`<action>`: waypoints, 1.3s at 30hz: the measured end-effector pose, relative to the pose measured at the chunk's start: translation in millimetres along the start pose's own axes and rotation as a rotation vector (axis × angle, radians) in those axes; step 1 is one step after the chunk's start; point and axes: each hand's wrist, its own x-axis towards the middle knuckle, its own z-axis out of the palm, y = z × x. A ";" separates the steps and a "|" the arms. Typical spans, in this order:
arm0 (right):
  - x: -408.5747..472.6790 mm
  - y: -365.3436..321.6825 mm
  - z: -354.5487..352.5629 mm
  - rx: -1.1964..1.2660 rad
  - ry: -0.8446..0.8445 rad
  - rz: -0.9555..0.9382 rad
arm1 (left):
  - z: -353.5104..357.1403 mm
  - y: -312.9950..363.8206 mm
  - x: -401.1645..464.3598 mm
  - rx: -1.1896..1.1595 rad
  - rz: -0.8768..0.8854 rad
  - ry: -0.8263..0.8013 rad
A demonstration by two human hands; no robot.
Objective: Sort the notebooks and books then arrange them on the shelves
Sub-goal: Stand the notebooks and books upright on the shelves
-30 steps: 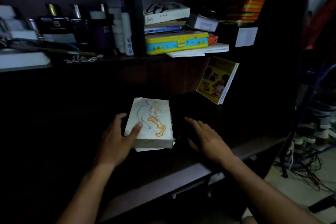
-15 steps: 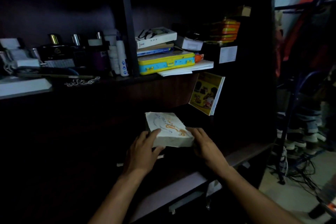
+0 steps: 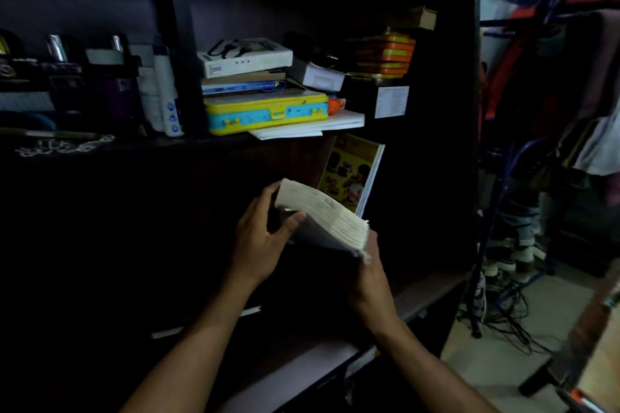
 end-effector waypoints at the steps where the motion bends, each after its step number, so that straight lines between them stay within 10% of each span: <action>1: -2.4 -1.5 1.5 0.014 -0.013 0.016 | 5.1 -7.3 -5.1 -0.024 -0.041 0.031; 16: 69.2 5.4 -14.7 -0.293 0.029 0.279 | 25.0 -32.5 -12.5 0.189 -0.268 -0.243; 39: 108.4 64.0 43.2 -0.244 0.184 0.380 | 29.1 -44.3 -6.8 0.048 -0.239 -0.222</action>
